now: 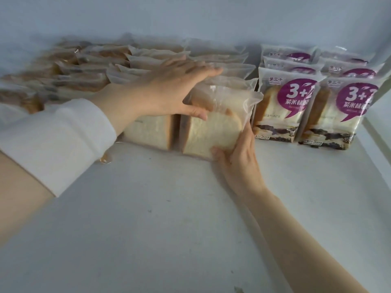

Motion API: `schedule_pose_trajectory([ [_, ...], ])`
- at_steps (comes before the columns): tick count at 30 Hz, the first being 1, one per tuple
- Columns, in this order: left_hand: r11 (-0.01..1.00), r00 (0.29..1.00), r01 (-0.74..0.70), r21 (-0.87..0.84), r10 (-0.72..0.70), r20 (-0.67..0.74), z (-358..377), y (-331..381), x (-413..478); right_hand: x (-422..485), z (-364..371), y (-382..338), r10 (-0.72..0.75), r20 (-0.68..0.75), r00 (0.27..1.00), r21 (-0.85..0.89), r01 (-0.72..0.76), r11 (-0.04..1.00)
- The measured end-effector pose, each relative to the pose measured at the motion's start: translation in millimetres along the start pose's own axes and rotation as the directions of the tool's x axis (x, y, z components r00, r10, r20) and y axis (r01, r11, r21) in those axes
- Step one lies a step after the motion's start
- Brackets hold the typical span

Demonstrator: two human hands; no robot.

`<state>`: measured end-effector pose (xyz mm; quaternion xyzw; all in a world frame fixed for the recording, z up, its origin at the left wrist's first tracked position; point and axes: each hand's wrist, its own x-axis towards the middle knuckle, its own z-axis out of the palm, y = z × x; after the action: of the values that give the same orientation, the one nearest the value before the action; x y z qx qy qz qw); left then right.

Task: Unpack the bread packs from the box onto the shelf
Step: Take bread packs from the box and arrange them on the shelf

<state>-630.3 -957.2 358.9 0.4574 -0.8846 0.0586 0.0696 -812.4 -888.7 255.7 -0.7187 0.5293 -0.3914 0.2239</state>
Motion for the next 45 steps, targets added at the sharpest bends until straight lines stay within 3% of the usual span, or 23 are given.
schedule_pose_trajectory([
  [4, 0.998, 1.0, -0.007, 0.066, 0.006, 0.014, 0, 1, 3, 10, -4, 6, 0.025, 0.084, 0.996, -0.002, -0.025, 1.0],
  [11, 0.995, 1.0, -0.017, 0.101, 0.019, -0.025, -2, 3, 2, 24, 4, 8, 0.065, -0.012, 0.998, 0.005, -0.065, 0.998],
  [17, 0.997, 1.0, -0.02, 0.073, 0.021, -0.013, -1, 0, 0, 23, -1, 11, 0.057, 0.097, 0.994, 0.044, -0.062, 0.997],
  [23, 0.999, 1.0, 0.0, 0.034, 0.001, -0.025, 3, 0, -1, 28, 5, 9, 0.1, 0.043, 0.994, -0.017, -0.1, 0.995],
  [28, 0.999, 1.0, 0.01, 0.033, -0.011, 0.02, -1, 1, -2, 31, -11, 1, 0.135, 0.144, 0.98, 0.012, -0.138, 0.99],
  [30, 1.0, 0.999, 0.018, 0.01, -0.018, 0.033, -4, 2, -3, 22, -29, -2, 0.088, 0.171, 0.981, -0.069, -0.077, 0.995],
  [34, 0.997, 0.999, 0.0, -0.079, -0.003, -0.04, -19, 18, 2, -3, -93, 19, -0.127, -0.147, 0.981, -0.186, 0.099, 0.978],
  [36, 0.996, 0.992, -0.072, -0.06, 0.065, -0.107, -23, 40, 19, -7, -128, 46, -0.045, -0.303, 0.952, -0.123, 0.008, 0.992],
  [38, 0.993, 0.986, -0.119, 0.008, 0.119, -0.12, -20, 66, 44, 0, -156, 76, 0.187, -0.355, 0.916, 0.019, -0.193, 0.981],
  [40, 0.991, 0.991, -0.116, 0.071, 0.121, -0.061, -11, 88, 74, 13, -171, 103, 0.353, -0.27, 0.896, 0.108, -0.336, 0.936],
  [41, 0.992, 0.995, -0.095, 0.086, 0.096, -0.012, -6, 95, 88, 20, -175, 114, 0.359, -0.2, 0.912, 0.113, -0.342, 0.933],
  [45, 0.996, 0.985, 0.017, 0.087, -0.032, 0.169, 5, 95, 133, 56, -178, 140, 0.215, -0.01, 0.977, 0.14, -0.211, 0.967],
])
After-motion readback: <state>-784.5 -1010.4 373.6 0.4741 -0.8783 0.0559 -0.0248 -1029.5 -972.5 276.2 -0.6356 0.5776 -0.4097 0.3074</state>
